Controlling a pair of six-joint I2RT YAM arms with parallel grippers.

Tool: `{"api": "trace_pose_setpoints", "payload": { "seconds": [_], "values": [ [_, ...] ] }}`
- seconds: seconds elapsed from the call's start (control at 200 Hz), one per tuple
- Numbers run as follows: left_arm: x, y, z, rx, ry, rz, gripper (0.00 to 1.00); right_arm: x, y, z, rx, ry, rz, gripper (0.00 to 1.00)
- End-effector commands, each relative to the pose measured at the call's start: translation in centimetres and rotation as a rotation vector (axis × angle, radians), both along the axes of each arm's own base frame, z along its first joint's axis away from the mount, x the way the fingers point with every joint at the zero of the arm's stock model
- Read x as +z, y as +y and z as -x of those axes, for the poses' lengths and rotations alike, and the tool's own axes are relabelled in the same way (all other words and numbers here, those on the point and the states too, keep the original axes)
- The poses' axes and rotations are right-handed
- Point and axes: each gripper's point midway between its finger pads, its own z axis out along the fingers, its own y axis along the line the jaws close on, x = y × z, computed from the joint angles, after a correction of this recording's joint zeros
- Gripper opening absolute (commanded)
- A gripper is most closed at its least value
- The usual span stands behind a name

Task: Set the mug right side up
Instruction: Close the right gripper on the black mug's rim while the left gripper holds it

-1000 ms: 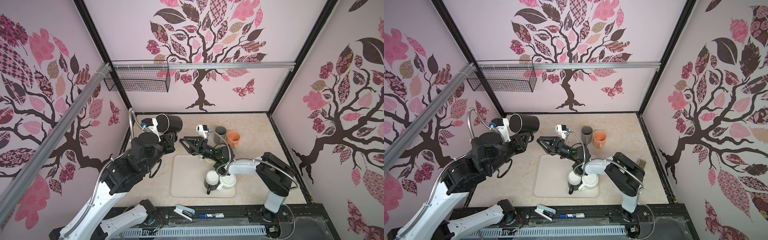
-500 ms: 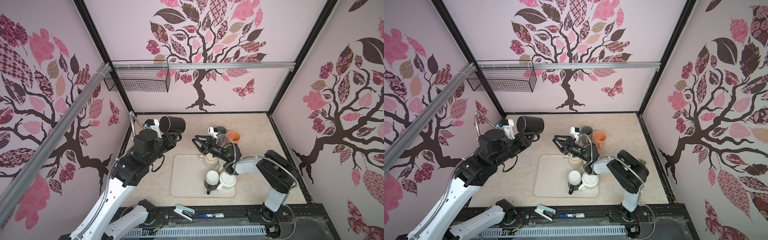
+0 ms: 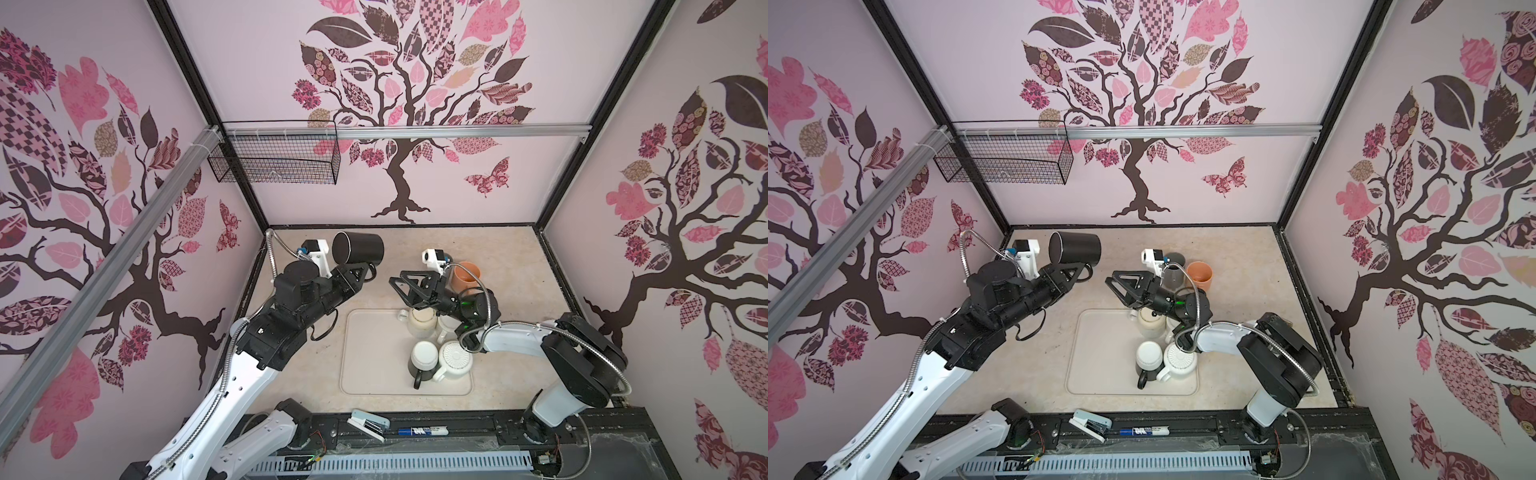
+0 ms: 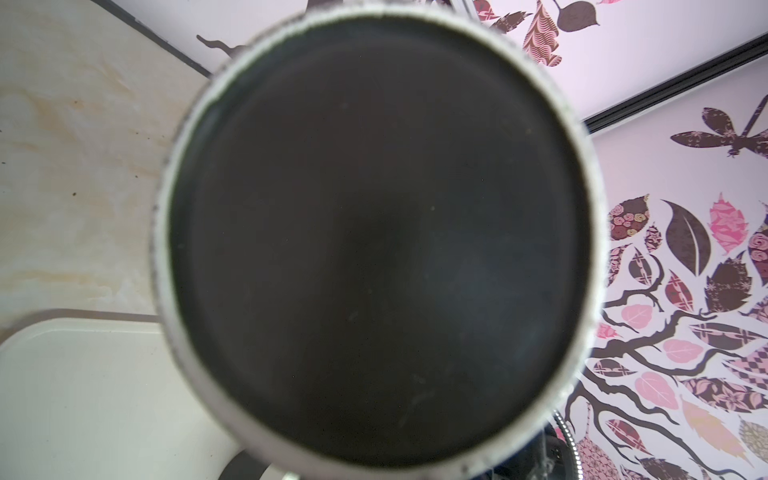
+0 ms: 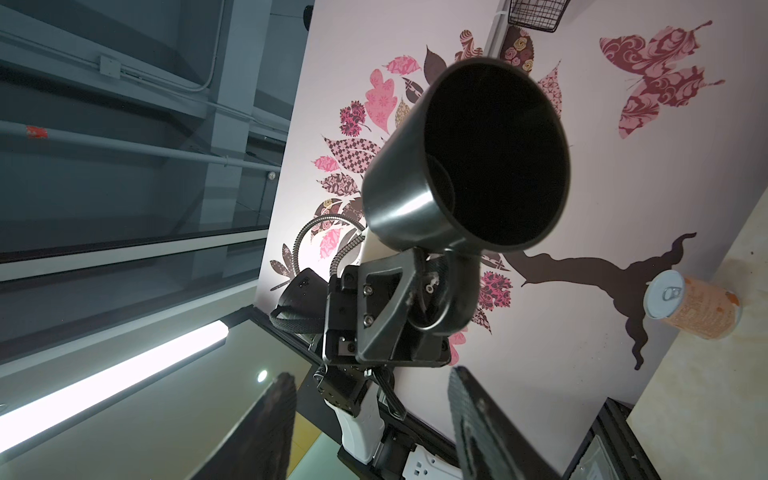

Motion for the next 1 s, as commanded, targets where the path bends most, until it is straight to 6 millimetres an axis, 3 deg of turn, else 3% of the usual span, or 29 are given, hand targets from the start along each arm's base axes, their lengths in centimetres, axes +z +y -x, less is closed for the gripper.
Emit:
{"api": "trace_pose_setpoints", "payload": {
  "seconds": [0.0, 0.16, 0.53, 0.695, 0.995],
  "values": [
    [3.8, -0.5, -0.1, -0.027, -0.141, 0.101, 0.0, 2.8, -1.1, 1.6, 0.053, -0.063, -0.097, 0.62],
    [3.6, -1.3, -0.1, -0.062, -0.13, 0.127, 0.0, 3.6, -0.8, 1.7, 0.074, -0.077, -0.11, 0.61],
    [4.1, -2.2, 0.3, -0.121, -0.143, 0.137, 0.0, 2.8, 2.6, 1.4, 0.143, -0.059, -0.1, 0.58],
    [3.5, -3.1, 0.5, -0.17, -0.124, 0.149, 0.0, 3.4, 2.7, 1.3, 0.134, -0.083, -0.111, 0.56],
    [3.0, -2.8, 1.1, -0.17, -0.113, 0.173, 0.0, 3.5, 3.1, 0.3, 0.111, -0.076, -0.123, 0.49]
  ]
}}
